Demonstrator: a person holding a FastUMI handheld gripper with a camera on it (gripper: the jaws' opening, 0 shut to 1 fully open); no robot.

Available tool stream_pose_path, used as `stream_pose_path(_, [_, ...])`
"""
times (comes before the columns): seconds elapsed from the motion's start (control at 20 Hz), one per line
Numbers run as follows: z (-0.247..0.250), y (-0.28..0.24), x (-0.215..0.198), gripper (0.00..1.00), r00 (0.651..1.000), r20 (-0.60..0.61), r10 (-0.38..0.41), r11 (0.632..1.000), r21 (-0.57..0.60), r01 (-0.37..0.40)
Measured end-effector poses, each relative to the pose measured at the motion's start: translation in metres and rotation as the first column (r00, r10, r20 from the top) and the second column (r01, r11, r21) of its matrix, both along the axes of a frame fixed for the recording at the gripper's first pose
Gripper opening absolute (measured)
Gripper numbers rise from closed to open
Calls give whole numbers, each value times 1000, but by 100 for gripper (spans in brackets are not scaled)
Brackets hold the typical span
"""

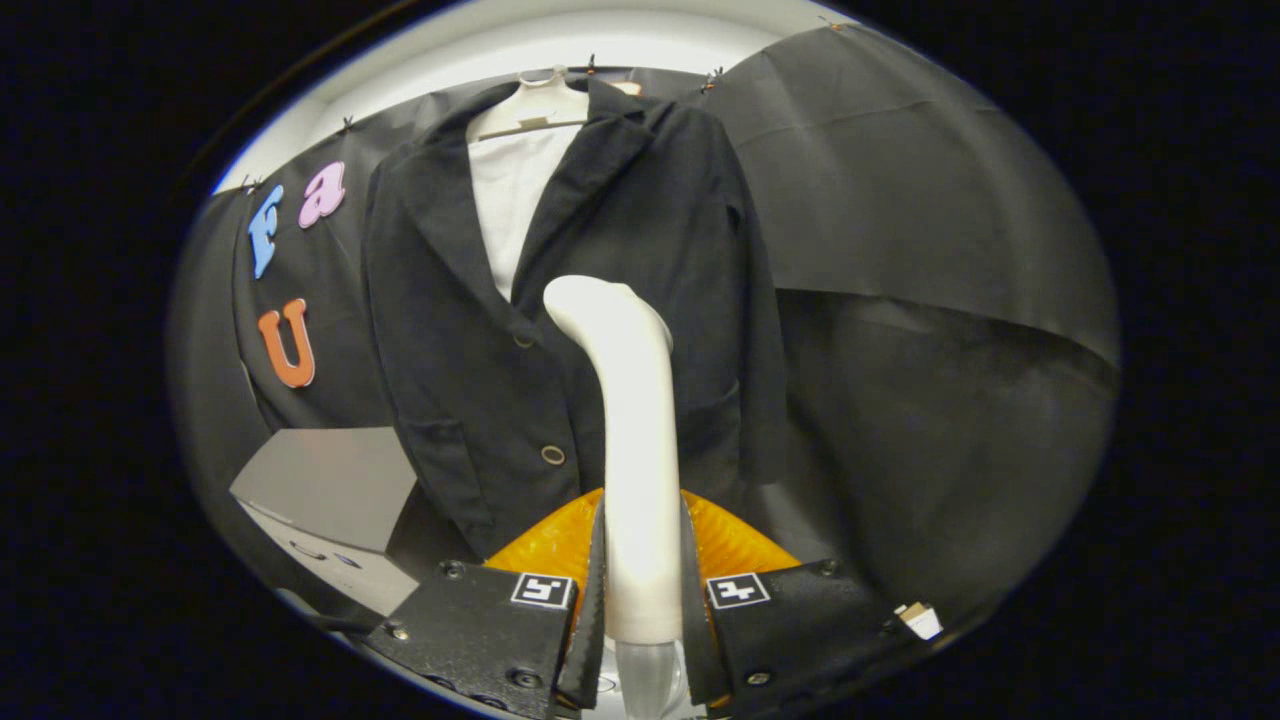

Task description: Iron the clothes twice with a garment steamer, once on the left side and once on the right side.

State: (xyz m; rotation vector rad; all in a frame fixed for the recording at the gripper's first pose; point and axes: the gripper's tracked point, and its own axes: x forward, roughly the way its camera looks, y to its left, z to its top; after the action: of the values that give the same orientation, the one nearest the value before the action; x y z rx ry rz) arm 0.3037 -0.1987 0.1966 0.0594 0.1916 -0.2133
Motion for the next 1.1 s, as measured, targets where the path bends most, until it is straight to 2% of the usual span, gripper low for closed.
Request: stream_pose_path(1.1, [-113, -4, 7, 36, 987, -163, -1, 1000, 20, 4])
